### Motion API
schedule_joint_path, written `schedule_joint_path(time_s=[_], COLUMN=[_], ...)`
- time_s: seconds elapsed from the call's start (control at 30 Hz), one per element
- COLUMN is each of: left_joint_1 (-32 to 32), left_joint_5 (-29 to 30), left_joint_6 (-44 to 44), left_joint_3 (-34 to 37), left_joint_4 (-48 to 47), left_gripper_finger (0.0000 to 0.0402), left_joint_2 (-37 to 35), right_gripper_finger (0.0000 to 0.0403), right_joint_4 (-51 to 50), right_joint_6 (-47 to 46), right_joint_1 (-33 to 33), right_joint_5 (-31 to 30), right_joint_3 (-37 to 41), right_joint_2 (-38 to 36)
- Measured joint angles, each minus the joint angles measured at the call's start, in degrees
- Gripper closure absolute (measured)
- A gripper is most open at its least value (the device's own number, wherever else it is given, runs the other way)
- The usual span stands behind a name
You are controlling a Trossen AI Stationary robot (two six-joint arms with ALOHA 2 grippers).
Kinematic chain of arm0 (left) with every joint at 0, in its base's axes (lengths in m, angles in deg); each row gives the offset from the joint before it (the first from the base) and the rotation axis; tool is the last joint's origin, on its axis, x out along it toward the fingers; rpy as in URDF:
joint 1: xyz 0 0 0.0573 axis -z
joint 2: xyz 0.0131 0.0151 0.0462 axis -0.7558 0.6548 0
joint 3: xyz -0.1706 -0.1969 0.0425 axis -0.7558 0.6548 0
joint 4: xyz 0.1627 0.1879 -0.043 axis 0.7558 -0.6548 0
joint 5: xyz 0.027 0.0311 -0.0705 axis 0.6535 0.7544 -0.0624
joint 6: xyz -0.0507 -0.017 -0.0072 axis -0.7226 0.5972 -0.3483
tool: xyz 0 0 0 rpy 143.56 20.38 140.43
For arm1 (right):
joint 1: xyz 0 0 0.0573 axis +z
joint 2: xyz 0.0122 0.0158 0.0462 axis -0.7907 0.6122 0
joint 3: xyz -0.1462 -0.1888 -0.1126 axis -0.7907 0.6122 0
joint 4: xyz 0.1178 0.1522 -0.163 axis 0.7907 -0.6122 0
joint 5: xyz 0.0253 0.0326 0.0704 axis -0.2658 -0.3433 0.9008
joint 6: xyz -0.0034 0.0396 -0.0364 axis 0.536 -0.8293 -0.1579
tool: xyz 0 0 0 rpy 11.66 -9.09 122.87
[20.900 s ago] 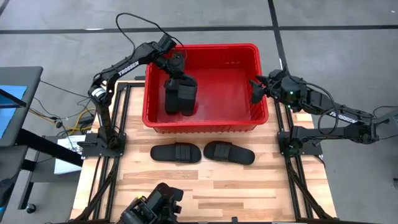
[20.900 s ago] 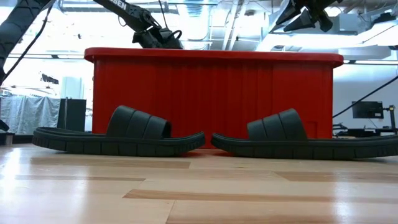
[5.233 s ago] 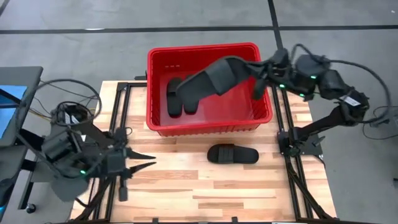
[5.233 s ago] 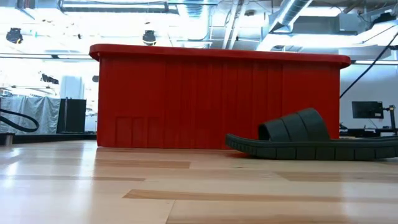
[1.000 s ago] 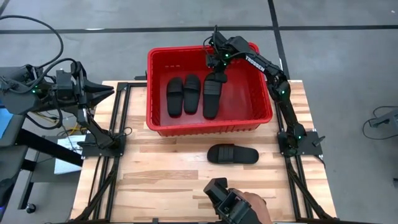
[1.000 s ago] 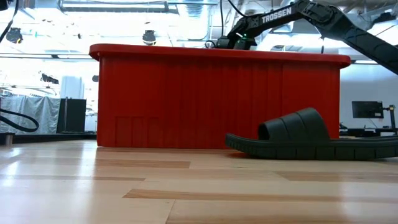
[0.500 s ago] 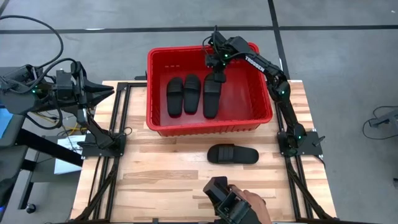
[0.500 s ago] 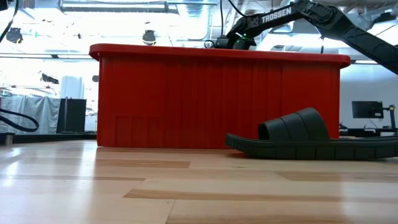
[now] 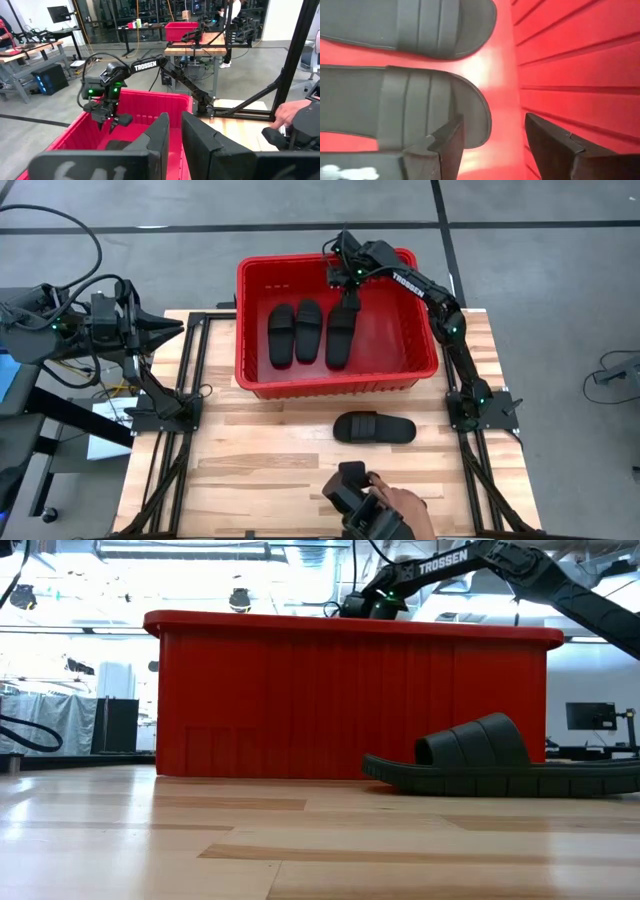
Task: Pick and place slides into bin
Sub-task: Put the black slide into the red bin
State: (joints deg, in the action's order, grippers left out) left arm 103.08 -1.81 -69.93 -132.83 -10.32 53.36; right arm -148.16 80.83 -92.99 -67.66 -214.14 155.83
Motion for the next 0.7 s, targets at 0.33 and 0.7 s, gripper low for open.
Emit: schedule_joint_path(time_s=[0.33, 0.7], left_joint_1=[0.01, 0.01], left_joint_5=[0.02, 0.04], left_joint_6=[1.73, 2.01], left_joint_3=[0.0, 0.0], left_joint_4=[-0.04, -0.17], left_gripper_finger=[0.0361, 0.0361], left_joint_2=[0.0, 0.0], right_gripper_finger=[0.0212, 0.0213], right_joint_4=[-2.95, -16.15], right_joint_6=[-3.9, -16.24], right_joint_1=[3.64, 10.59], right_joint_5=[-8.65, -16.52], right_joint_3=[0.09, 0.04], right_joint_2=[-5.27, -20.33])
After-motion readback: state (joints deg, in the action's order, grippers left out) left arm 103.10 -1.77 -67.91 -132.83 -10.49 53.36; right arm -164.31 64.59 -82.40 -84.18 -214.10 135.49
